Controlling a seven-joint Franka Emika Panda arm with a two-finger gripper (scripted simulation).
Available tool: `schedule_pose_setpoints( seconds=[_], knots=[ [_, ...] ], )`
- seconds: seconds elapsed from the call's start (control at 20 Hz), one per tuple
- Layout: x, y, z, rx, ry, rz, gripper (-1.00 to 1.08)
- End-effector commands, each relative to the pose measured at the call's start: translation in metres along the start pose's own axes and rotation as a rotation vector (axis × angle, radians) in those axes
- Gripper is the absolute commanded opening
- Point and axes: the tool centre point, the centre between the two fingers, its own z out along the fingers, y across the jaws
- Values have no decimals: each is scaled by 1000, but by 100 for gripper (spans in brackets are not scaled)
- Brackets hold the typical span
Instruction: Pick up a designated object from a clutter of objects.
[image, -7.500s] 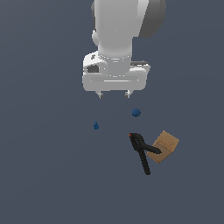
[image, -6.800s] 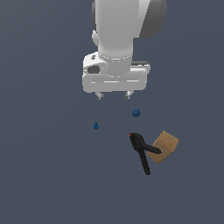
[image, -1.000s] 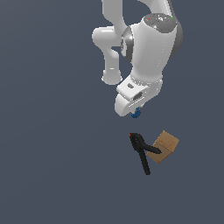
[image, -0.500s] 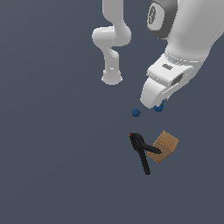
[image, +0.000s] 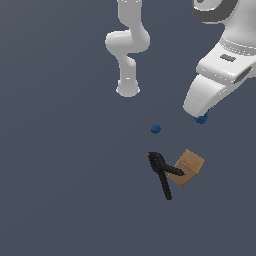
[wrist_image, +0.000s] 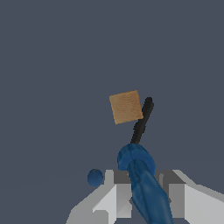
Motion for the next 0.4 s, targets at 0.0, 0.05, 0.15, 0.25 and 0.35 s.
schedule_pose_setpoints(
  seconds=[0.0,0.05,0.15,0.25,0.35],
  knots=[
    [5,-2,-6,0,0,1,-100],
    [7,-3,-7,0,0,1,-100],
    [9,-4,-9,0,0,1,-100],
    [10,-5,-11,0,0,1,-100],
    [10,-5,-11,0,0,1,-100]
  ],
)
